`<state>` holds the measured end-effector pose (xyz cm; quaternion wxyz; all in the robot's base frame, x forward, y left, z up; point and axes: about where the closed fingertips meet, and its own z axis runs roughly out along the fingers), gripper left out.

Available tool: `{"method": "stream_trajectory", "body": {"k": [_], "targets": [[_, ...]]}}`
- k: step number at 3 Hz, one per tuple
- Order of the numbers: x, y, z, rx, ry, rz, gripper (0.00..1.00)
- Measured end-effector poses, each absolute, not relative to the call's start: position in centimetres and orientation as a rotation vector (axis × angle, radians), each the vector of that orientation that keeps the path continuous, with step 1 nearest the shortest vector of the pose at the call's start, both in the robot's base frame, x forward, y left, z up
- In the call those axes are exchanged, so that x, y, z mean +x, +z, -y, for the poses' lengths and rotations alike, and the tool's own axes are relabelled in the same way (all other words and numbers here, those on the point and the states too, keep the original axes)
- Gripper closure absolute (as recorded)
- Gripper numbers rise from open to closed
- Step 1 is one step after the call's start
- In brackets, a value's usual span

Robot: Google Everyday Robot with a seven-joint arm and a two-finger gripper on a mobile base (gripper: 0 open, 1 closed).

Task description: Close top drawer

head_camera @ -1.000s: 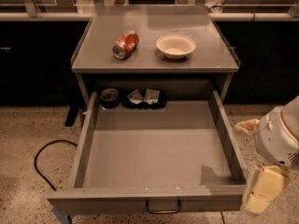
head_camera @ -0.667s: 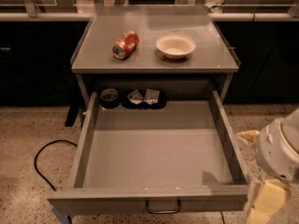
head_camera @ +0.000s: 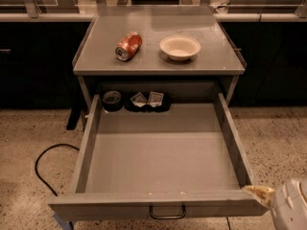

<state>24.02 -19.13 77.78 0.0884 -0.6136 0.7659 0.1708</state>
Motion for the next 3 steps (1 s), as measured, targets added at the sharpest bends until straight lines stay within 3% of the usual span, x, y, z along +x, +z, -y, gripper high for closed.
{"method": "stream_trajectory", "body": {"k": [2, 3], "targets": [[22.2, 72.0, 17.4, -1.901, 0.789, -2.213, 0.0], [23.2, 69.5, 14.0, -2.009, 0.873, -2.125, 0.0]]}}
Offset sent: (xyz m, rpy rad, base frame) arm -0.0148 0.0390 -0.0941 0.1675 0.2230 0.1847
